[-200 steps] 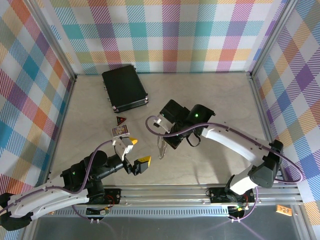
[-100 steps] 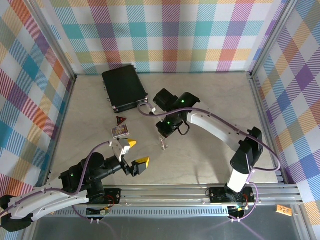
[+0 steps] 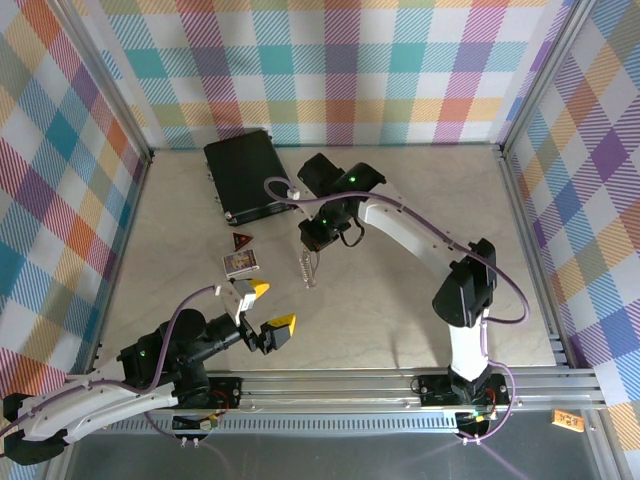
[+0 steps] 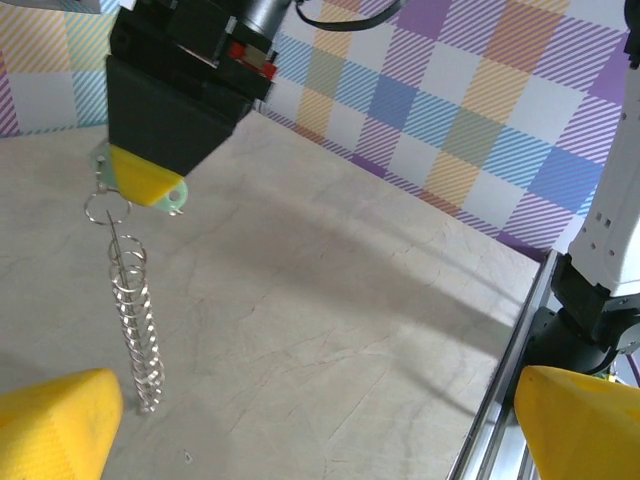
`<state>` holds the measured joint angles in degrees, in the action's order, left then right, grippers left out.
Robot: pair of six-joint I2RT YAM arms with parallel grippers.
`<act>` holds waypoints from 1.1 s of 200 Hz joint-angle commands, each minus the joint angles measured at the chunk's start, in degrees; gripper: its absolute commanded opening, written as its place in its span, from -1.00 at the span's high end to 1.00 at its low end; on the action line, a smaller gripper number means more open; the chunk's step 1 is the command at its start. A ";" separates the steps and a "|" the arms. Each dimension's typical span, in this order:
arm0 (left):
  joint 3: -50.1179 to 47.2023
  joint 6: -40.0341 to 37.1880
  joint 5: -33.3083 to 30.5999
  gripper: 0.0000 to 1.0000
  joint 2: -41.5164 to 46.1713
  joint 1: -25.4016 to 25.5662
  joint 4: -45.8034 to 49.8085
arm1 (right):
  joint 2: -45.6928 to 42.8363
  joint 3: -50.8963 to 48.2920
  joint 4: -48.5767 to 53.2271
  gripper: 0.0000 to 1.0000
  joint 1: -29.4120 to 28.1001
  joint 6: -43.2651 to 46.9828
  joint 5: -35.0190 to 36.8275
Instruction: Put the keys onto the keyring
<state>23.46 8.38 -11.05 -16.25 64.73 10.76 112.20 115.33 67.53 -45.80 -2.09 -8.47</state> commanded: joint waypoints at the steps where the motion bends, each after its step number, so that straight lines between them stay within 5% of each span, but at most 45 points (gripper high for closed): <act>1: -0.94 0.56 -1.34 -1.00 0.73 -0.22 -0.20 | 2.17 5.14 2.41 1.00 0.97 1.68 -2.75; 103: -1.82 1.61 -1.74 -1.00 3.55 -0.22 0.01 | 10.31 13.90 4.80 1.00 2.15 2.39 -5.15; 220: -2.72 1.11 -0.56 -1.00 3.92 -0.23 -1.45 | -1.21 -6.99 -2.15 1.00 2.12 -1.41 -4.57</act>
<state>21.12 9.45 -11.64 -12.62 64.73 11.49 115.87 111.68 67.48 -43.88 -1.65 -12.10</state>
